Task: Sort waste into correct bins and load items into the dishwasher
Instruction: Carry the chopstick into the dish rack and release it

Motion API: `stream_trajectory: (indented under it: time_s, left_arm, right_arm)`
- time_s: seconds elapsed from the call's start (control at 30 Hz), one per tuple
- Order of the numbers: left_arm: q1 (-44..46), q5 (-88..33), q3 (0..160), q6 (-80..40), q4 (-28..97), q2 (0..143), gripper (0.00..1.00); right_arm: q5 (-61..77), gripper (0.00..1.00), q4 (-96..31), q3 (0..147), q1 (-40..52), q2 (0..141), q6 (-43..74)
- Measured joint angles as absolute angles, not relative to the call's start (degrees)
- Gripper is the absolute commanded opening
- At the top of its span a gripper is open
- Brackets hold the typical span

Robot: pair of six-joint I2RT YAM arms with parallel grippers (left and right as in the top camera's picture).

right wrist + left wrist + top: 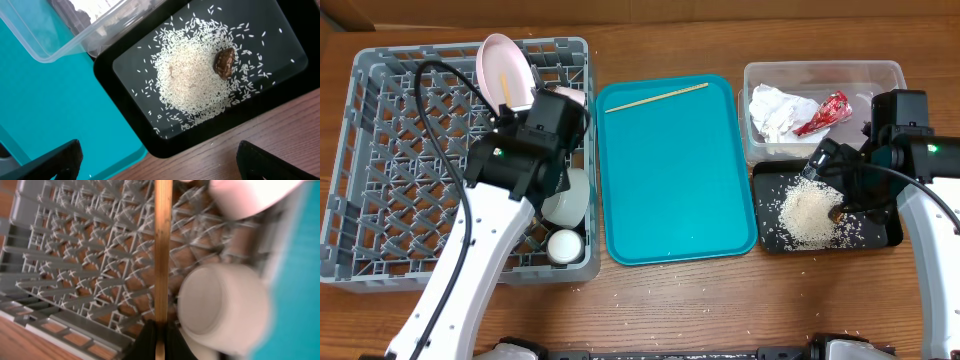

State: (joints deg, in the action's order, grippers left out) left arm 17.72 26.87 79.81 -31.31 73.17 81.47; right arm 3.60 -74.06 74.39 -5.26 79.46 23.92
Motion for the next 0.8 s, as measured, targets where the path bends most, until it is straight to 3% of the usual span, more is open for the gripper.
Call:
stream_trajectory:
  time_s: [0.23,0.4,0.8]
  left_arm:
    - [7.6,23.5,66.2,-18.9,53.8,82.5,0.04]
    - [5.8,21.2,62.1,-11.4,46.5,82.6,0.04]
    - [5.9,18.1,61.4,-7.6,46.2,82.6,0.04]
  right_arm:
    - [3.6,1.0,-74.1,74.4,-5.3,79.5,23.9]
    - [3.6,1.0,-74.1,74.4,-5.3,79.5,23.9]
    - [3.6,1.0,-74.1,74.4,-5.3,79.5,24.0]
